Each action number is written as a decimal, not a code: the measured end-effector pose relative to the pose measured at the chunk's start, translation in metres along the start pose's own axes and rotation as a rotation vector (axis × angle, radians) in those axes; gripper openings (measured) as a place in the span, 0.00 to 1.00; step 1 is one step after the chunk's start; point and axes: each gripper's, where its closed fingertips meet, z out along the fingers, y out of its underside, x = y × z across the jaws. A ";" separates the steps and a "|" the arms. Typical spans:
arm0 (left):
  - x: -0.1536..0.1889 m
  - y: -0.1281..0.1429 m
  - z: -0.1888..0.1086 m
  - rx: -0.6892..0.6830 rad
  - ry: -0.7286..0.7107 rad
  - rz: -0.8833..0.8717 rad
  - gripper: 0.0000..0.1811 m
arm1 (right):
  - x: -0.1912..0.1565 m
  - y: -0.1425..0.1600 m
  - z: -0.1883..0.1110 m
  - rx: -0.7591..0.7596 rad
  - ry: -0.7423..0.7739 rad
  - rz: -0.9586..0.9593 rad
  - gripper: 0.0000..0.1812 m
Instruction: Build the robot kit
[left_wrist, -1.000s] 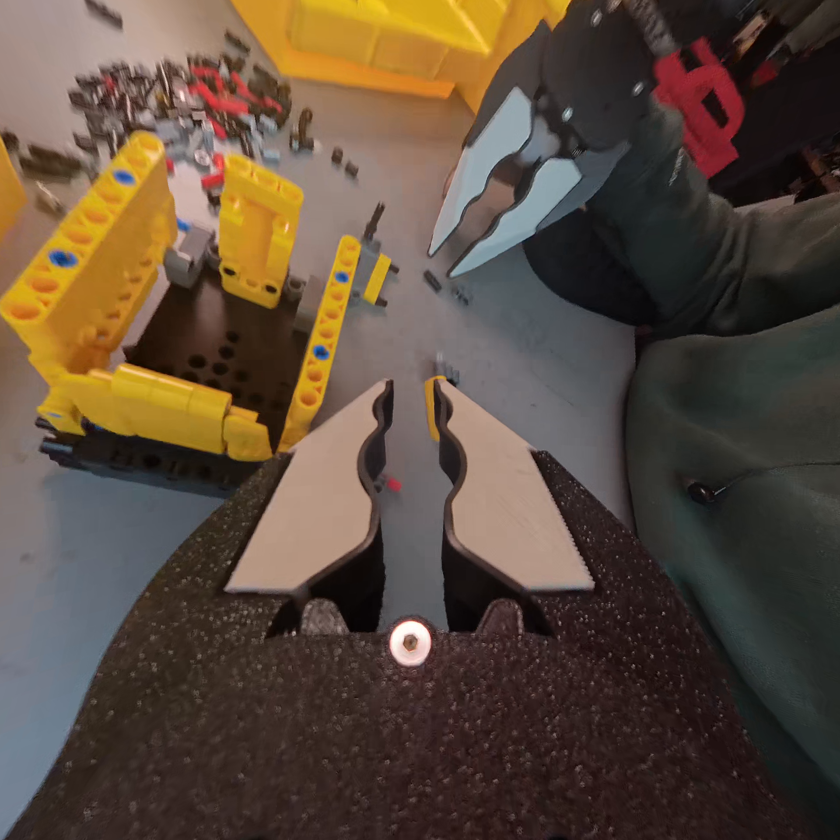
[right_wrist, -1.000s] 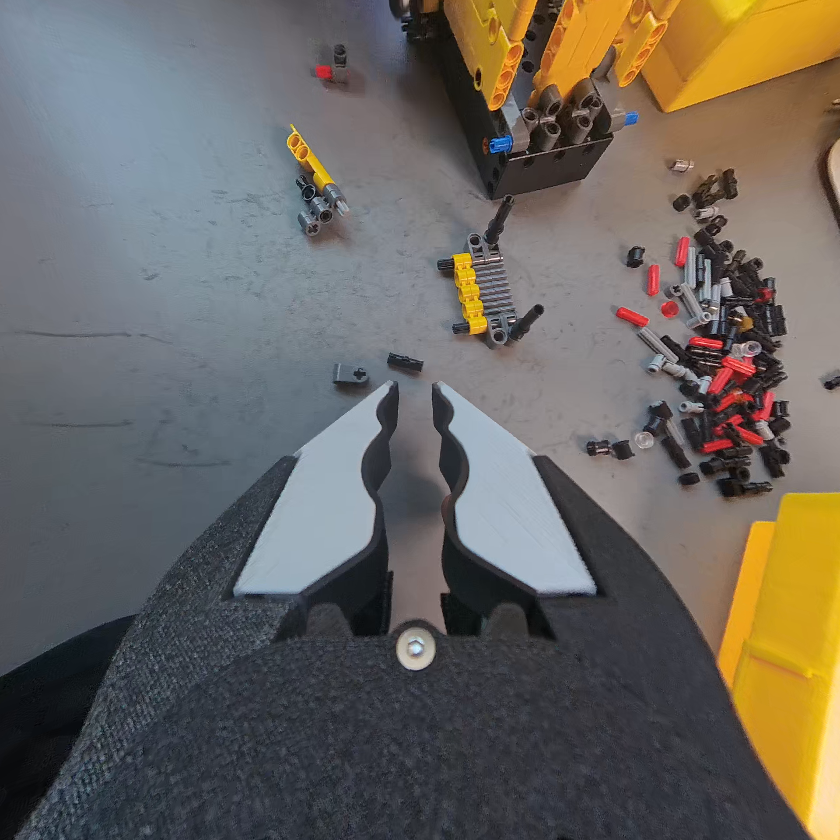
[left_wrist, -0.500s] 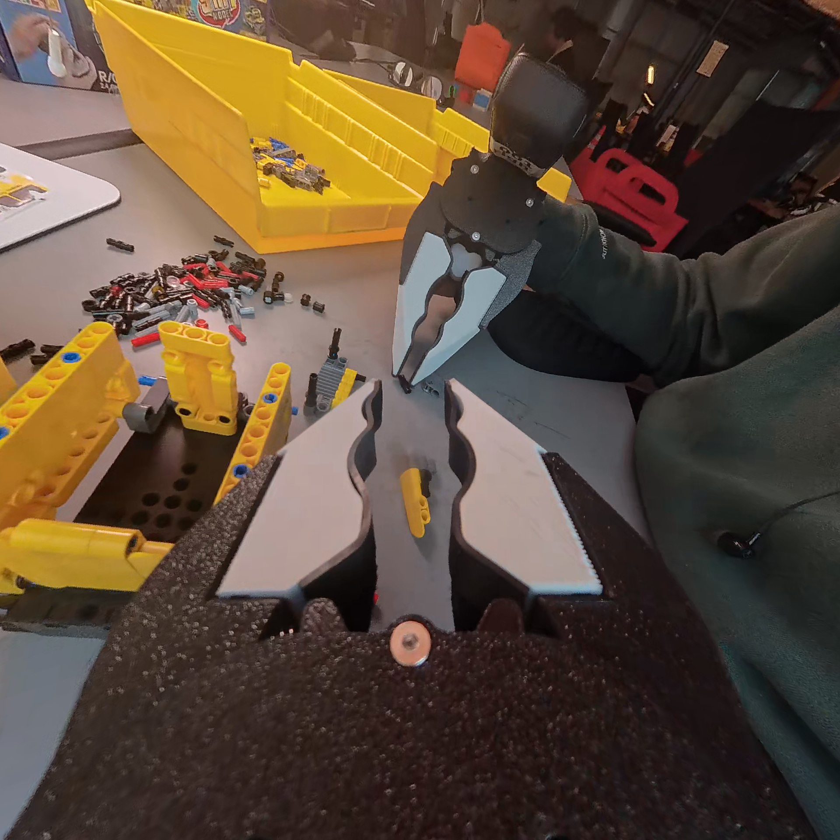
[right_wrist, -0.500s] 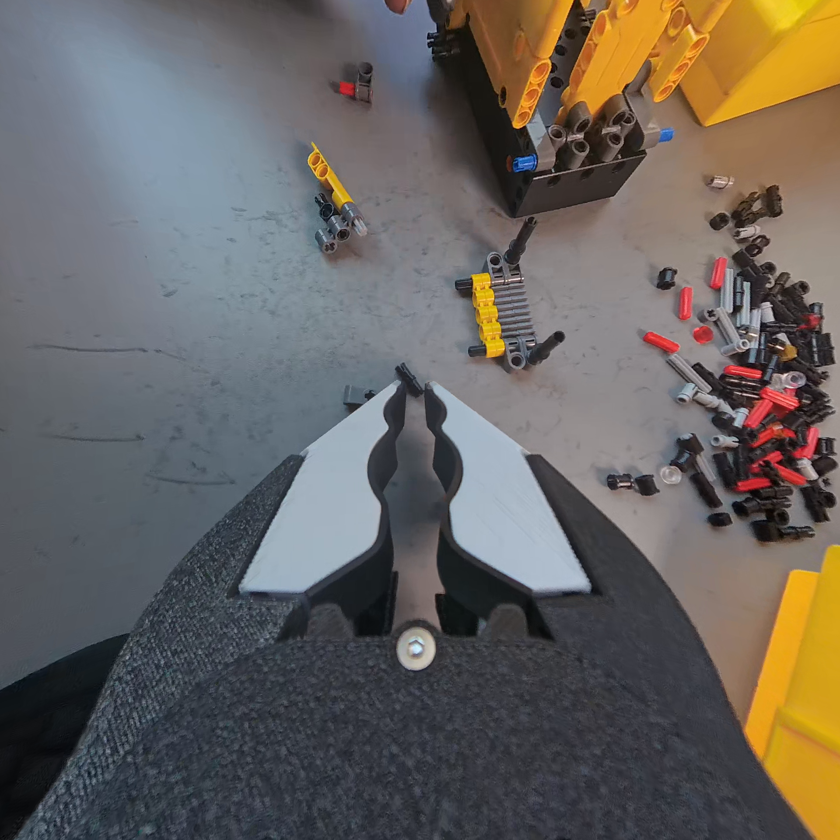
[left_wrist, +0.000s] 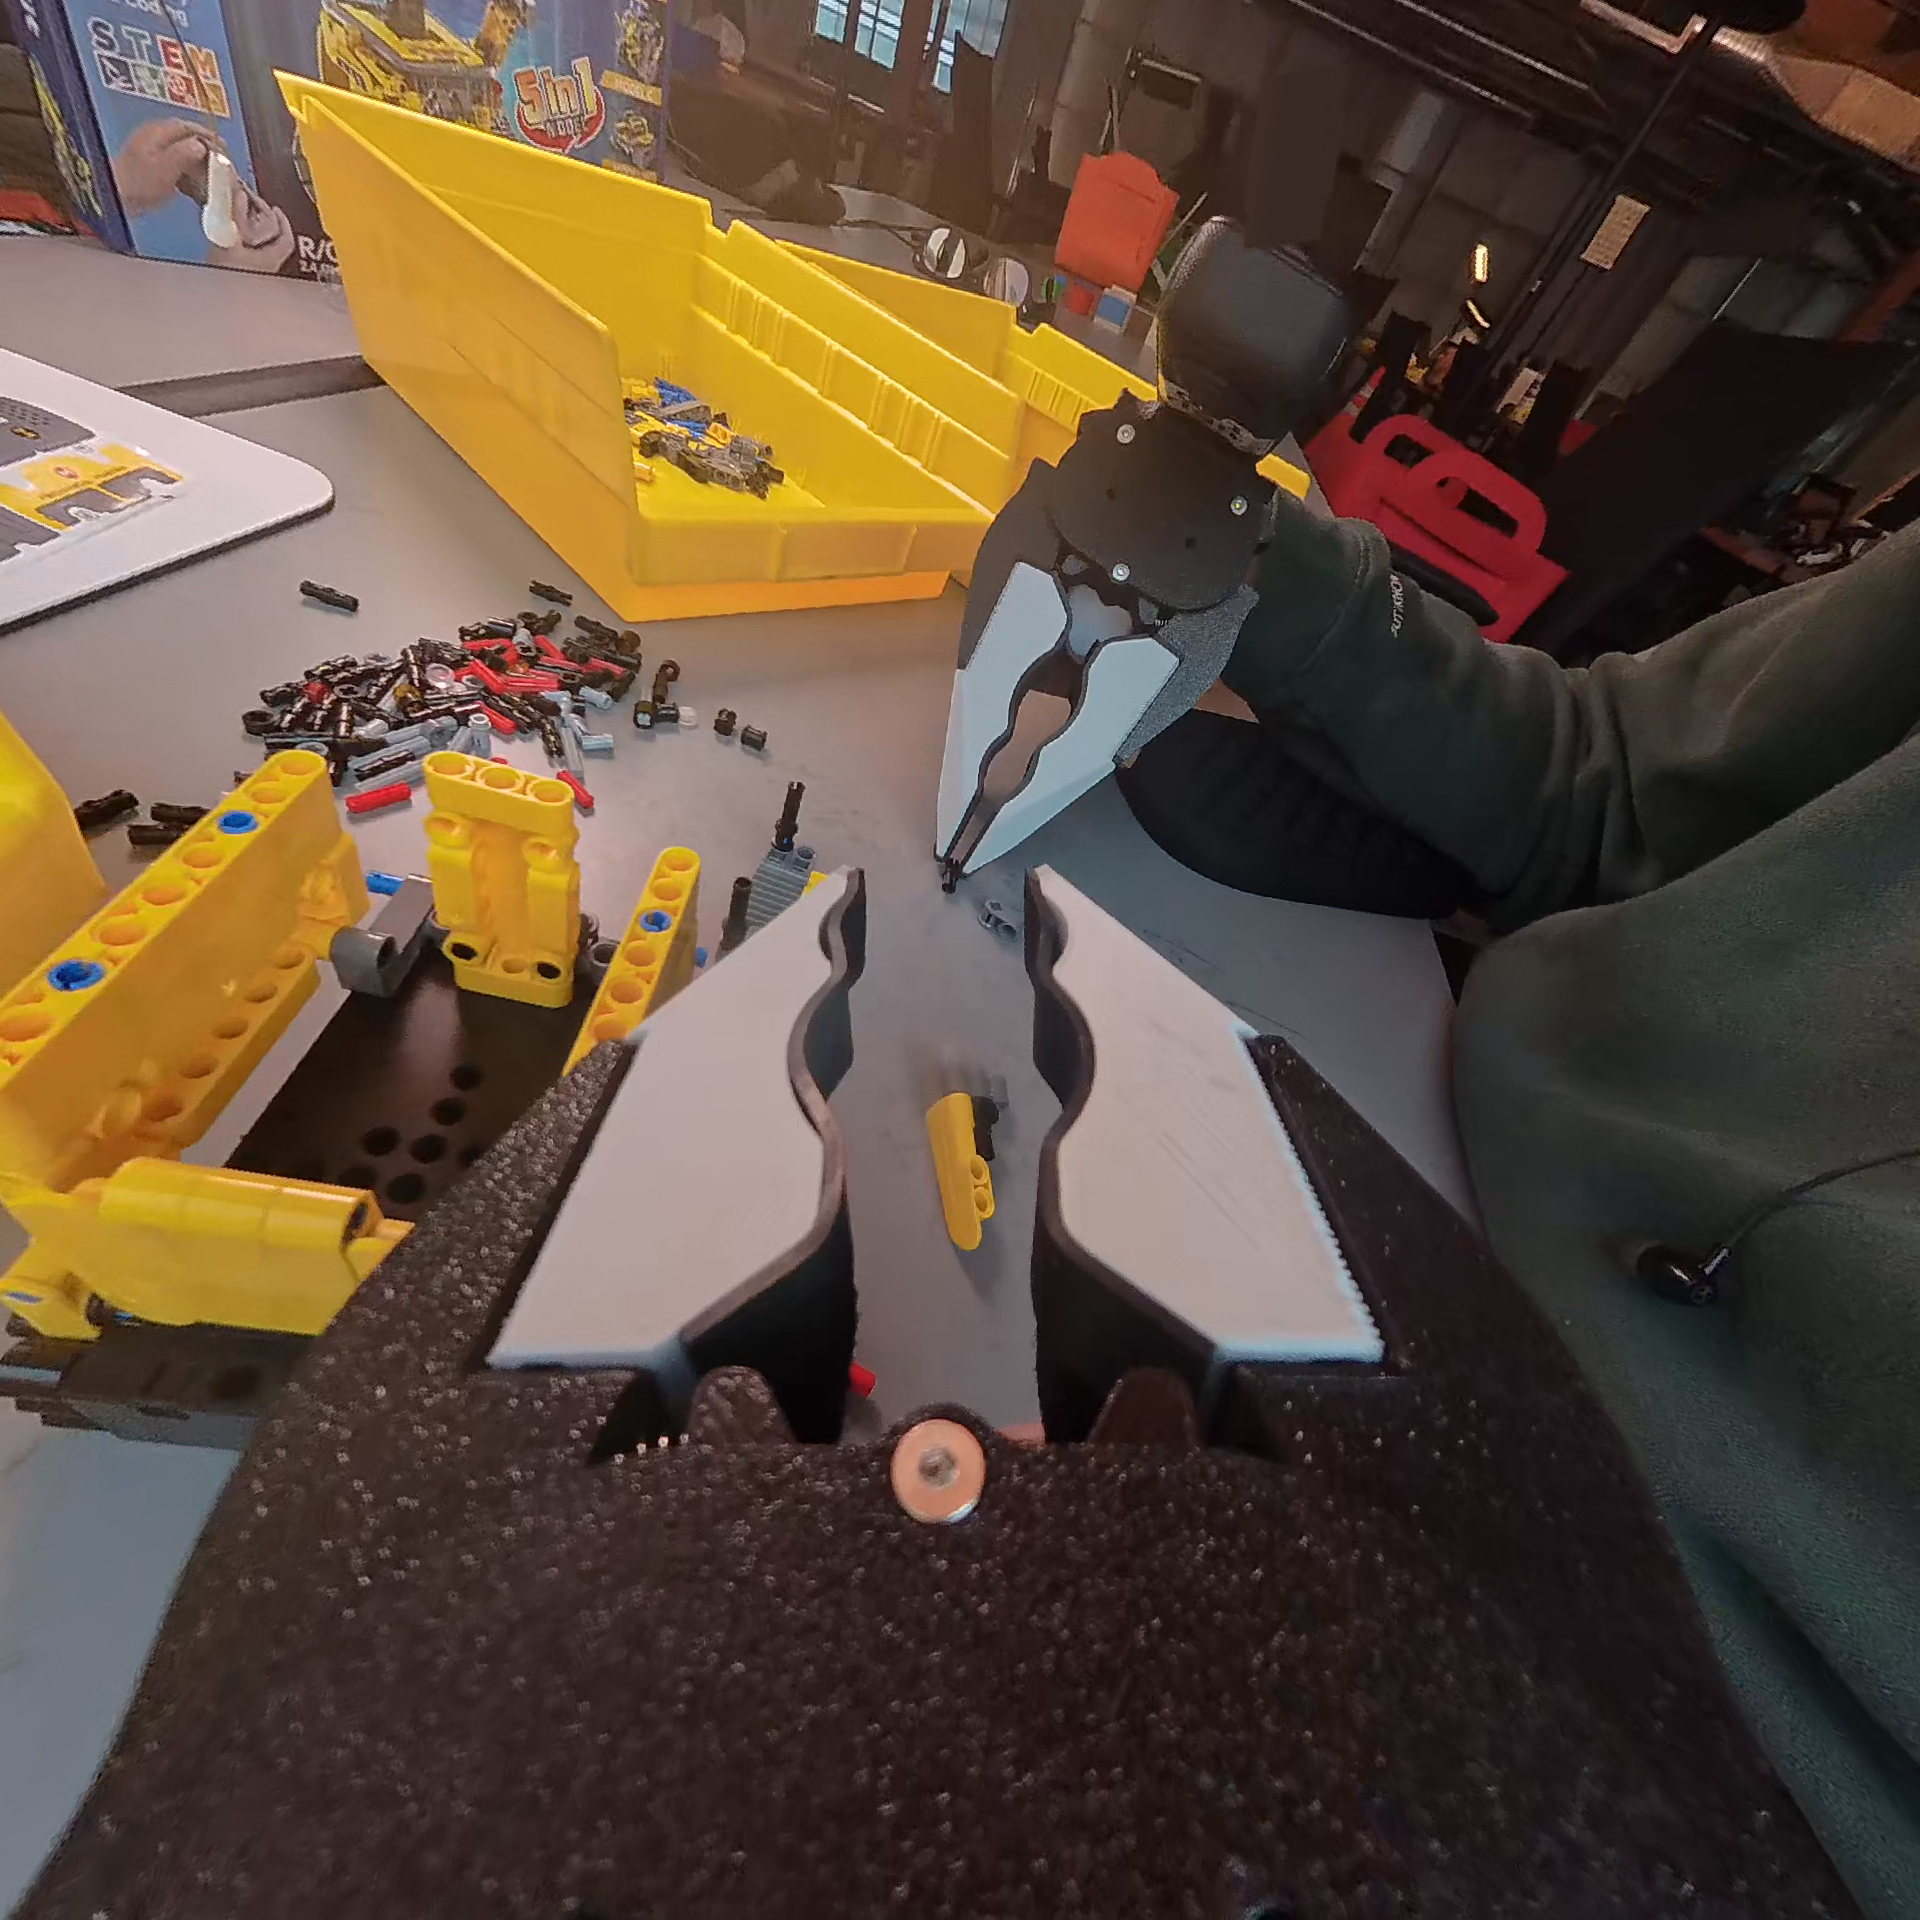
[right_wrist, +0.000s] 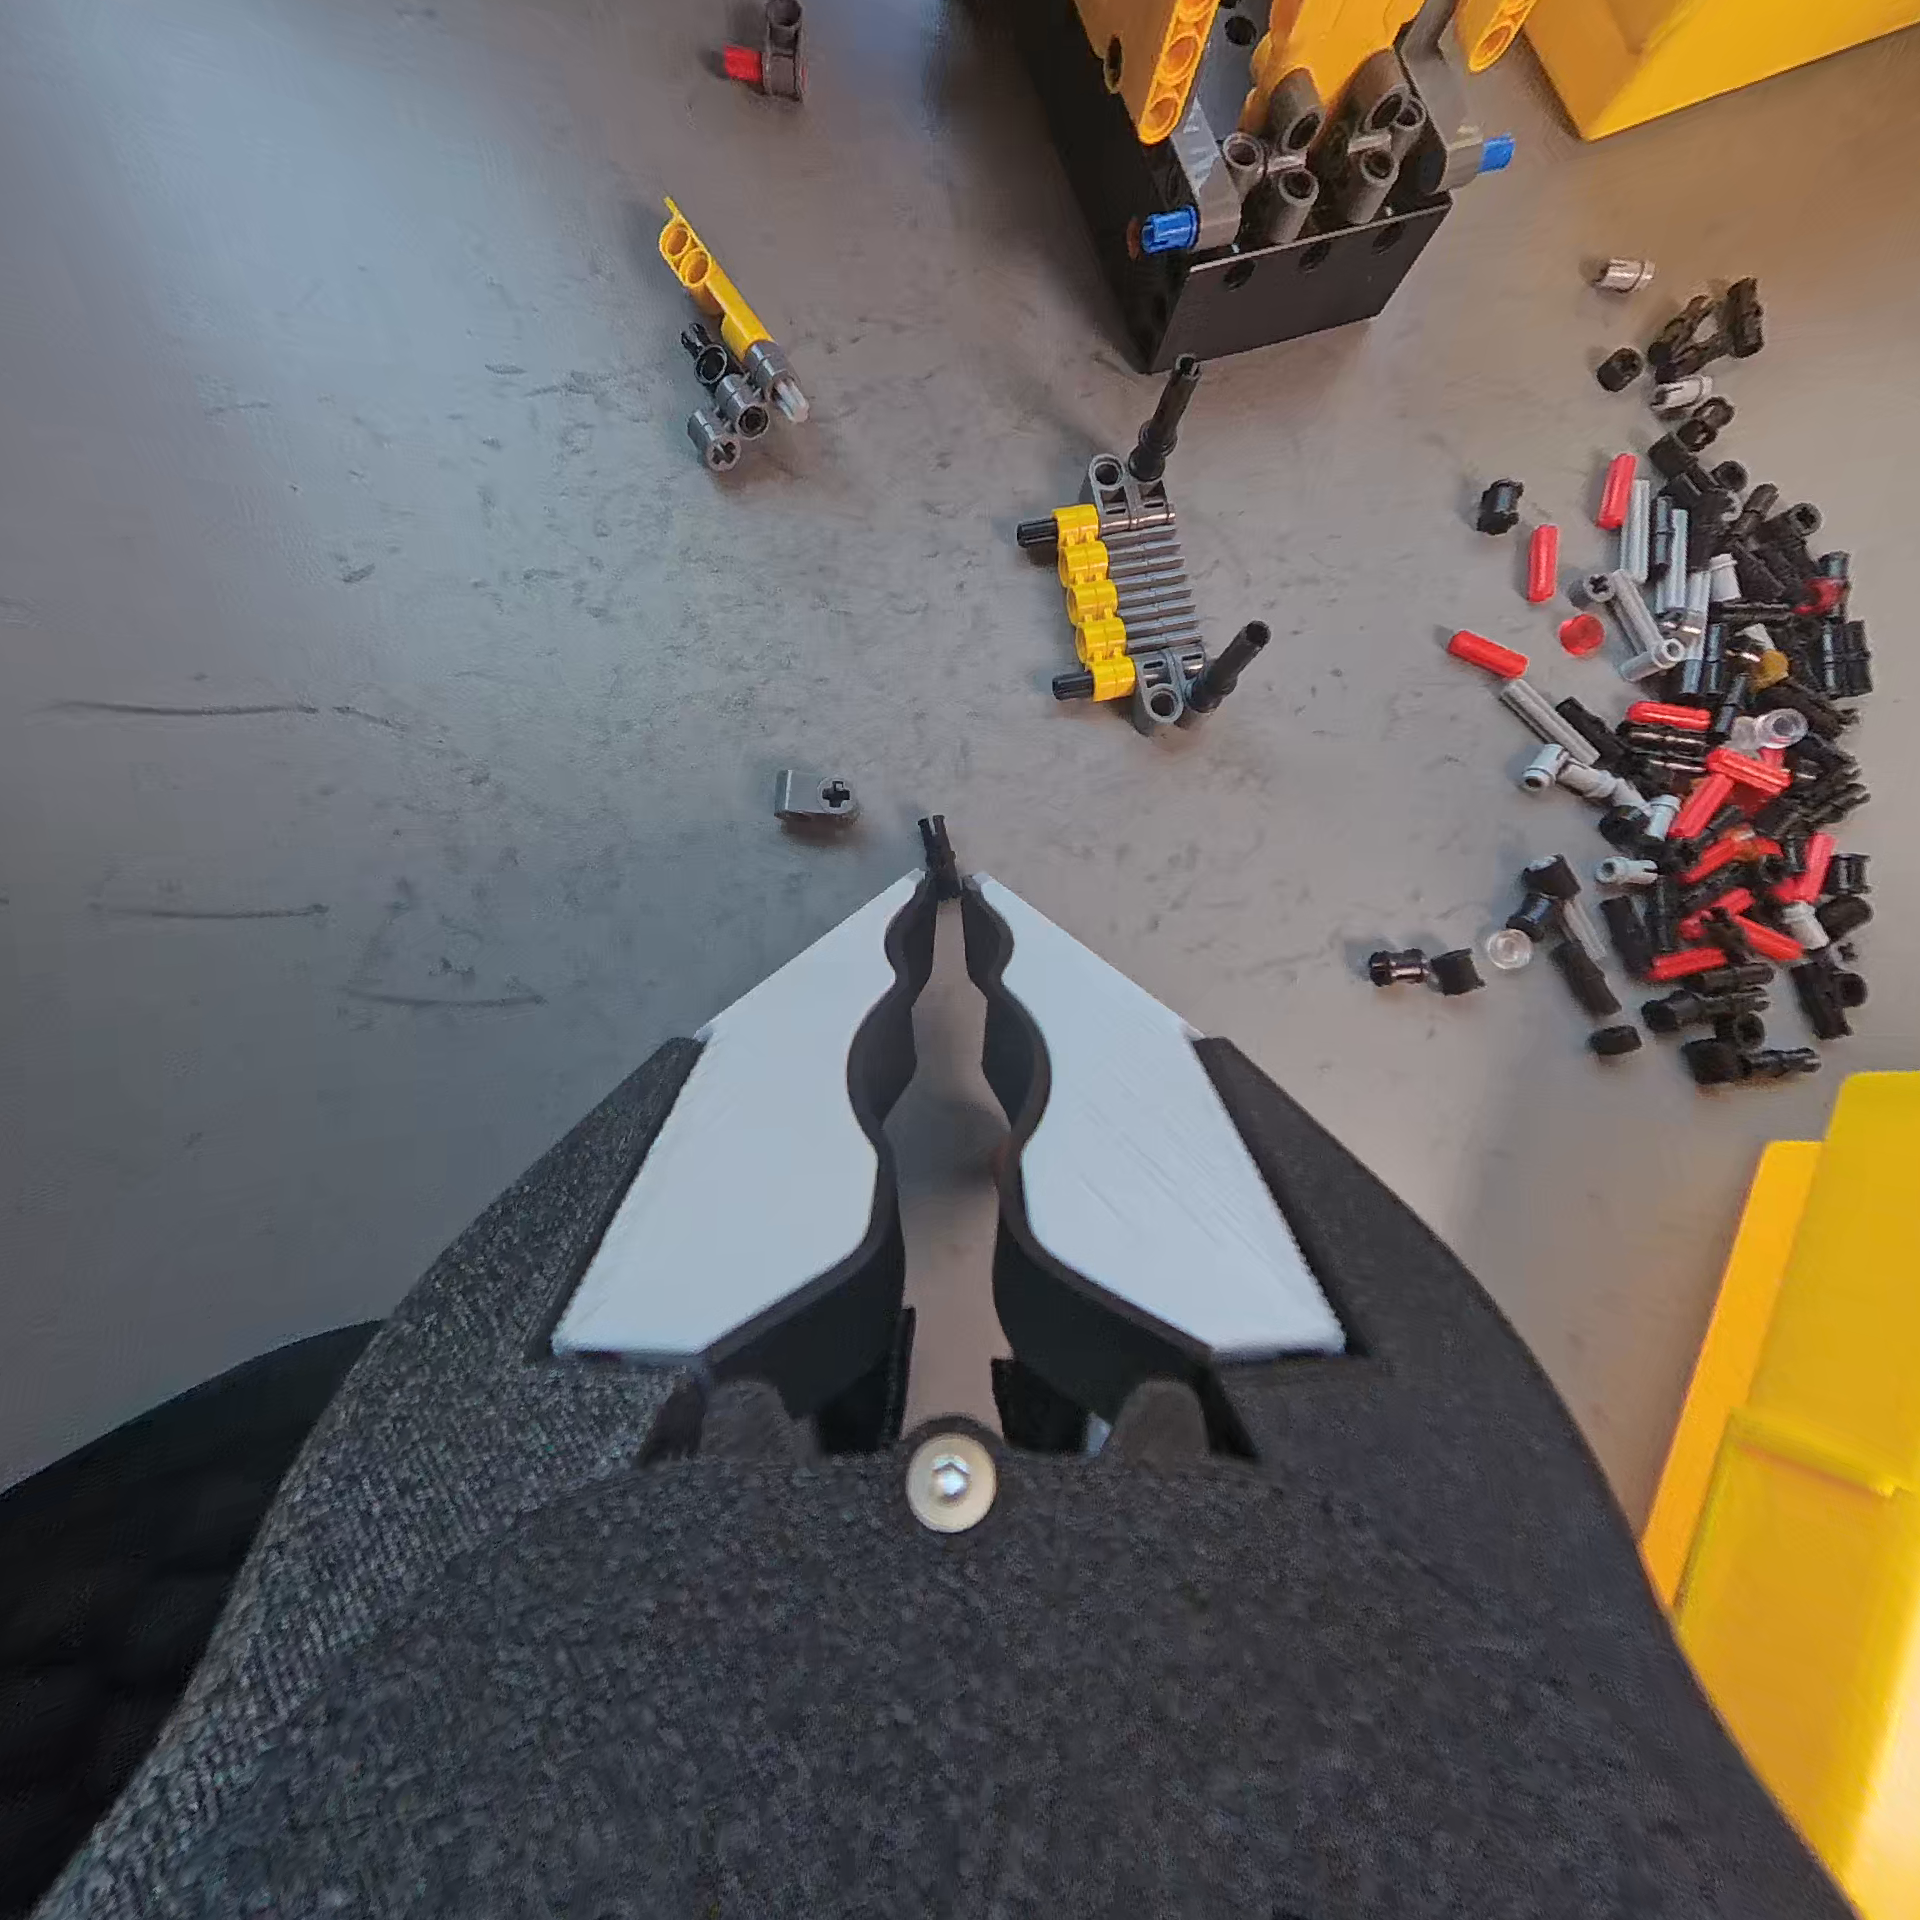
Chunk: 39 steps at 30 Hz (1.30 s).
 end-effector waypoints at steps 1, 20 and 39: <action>0.000 0.001 0.000 -0.004 -0.001 0.000 0.16 | 0.000 0.000 0.000 -0.001 0.001 -0.001 0.02; -0.003 -0.004 -0.003 0.016 -0.030 0.011 0.16 | -0.028 -0.015 0.008 0.008 -0.091 -0.044 0.08; 0.026 -0.011 0.009 0.084 0.229 -0.390 0.14 | -0.023 -0.130 -0.013 0.489 0.248 -0.275 0.08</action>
